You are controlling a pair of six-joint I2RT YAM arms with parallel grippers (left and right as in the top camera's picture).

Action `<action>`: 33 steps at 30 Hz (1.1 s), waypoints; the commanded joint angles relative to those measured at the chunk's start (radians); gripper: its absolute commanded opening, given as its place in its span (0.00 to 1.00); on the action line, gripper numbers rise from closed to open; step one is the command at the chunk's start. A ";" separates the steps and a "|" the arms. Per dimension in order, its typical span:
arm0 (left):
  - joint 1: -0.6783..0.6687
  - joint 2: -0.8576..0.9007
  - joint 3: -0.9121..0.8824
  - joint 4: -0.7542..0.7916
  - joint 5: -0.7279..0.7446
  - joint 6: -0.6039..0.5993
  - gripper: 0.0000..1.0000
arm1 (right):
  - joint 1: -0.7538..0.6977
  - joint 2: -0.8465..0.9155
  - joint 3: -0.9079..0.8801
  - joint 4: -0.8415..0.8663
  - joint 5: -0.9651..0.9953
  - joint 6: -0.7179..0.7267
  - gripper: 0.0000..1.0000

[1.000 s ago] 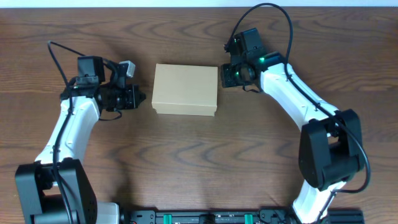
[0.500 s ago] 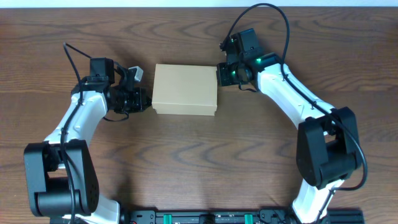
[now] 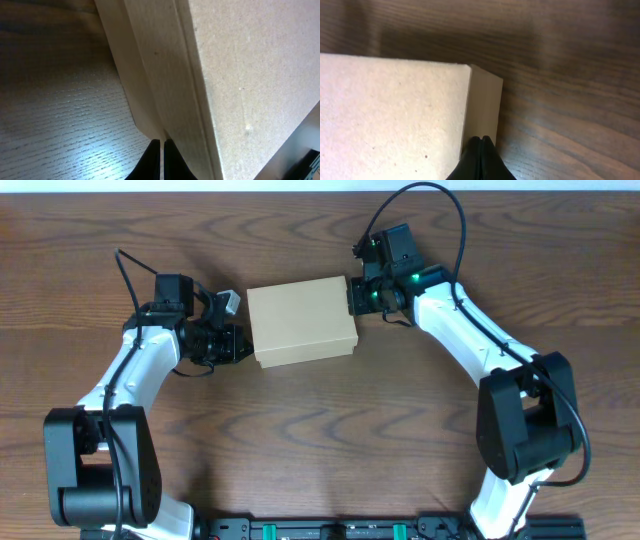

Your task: Pack container

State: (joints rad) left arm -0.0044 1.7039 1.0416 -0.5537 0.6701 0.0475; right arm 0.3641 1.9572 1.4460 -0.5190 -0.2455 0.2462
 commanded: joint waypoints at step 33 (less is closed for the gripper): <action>0.058 -0.635 0.011 -0.125 -0.105 -0.003 0.06 | 0.099 -0.223 0.027 -0.380 0.288 0.019 0.01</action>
State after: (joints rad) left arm 0.0513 1.1473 1.0416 -0.6502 0.5709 0.0479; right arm 0.4732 1.8439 1.4460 -0.8940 -0.0467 0.2562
